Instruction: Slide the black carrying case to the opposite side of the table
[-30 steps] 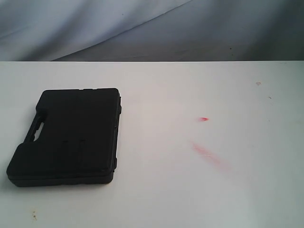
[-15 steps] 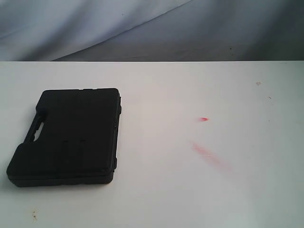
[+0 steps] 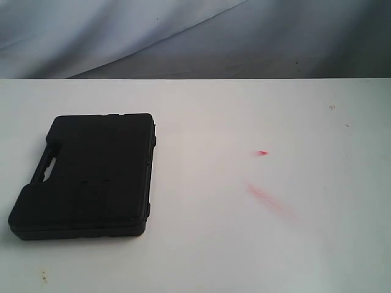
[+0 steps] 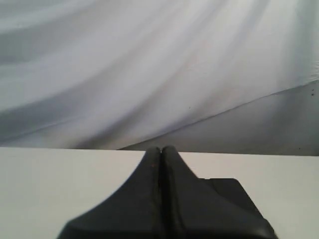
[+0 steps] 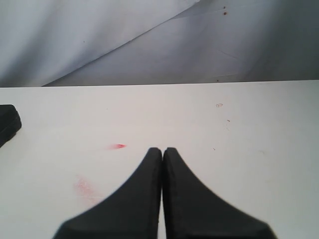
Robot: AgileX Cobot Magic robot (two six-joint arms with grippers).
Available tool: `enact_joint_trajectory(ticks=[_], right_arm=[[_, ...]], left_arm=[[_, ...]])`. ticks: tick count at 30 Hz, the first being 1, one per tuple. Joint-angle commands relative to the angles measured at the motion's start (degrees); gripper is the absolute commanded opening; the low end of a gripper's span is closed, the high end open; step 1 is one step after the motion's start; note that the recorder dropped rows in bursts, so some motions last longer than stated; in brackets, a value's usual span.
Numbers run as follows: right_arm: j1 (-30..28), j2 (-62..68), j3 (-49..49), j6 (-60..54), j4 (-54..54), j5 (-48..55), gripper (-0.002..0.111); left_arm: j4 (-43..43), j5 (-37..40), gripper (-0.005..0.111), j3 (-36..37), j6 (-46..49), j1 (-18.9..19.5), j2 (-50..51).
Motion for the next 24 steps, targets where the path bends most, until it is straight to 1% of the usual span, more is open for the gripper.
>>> enact_joint_trajectory(ticks=[1, 2, 4, 7, 10, 15, 21, 24], right_arm=[[-0.5, -0.2, 0.2, 0.1, 0.4, -0.1, 0.0], [-0.5, -0.2, 0.2, 0.1, 0.4, -0.1, 0.0], [-0.5, -0.2, 0.2, 0.1, 0.4, -0.1, 0.0], [-0.5, -0.2, 0.2, 0.1, 0.4, -0.1, 0.0], [-0.5, -0.2, 0.2, 0.1, 0.4, -0.1, 0.0], [-0.5, -0.2, 0.2, 0.1, 0.4, -0.1, 0.0], [-0.5, -0.2, 0.2, 0.1, 0.4, -0.1, 0.0], [-0.5, -0.2, 0.2, 0.1, 0.4, -0.1, 0.0]], left_arm=[[-0.4, -10.8, 0.0, 7.7, 0.0, -0.3, -0.2], [-0.4, -13.5, 0.0, 9.2, 0.0, -0.3, -0.2], [0.4, -15.6, 0.0, 11.2, 0.1, -0.3, -0.2], [2.1, -15.7, 0.0, 13.2, 0.1, -0.3, -0.2], [3.4, -16.3, 0.0, 13.3, 0.1, -0.3, -0.2], [7.7, -14.2, 0.0, 13.3, 0.2, -0.3, -0.2], [9.0, -3.9, 0.0, 13.3, -0.2, -0.3, -0.2], [9.0, -3.1, 0.0, 13.3, -0.2, -0.3, -0.2]])
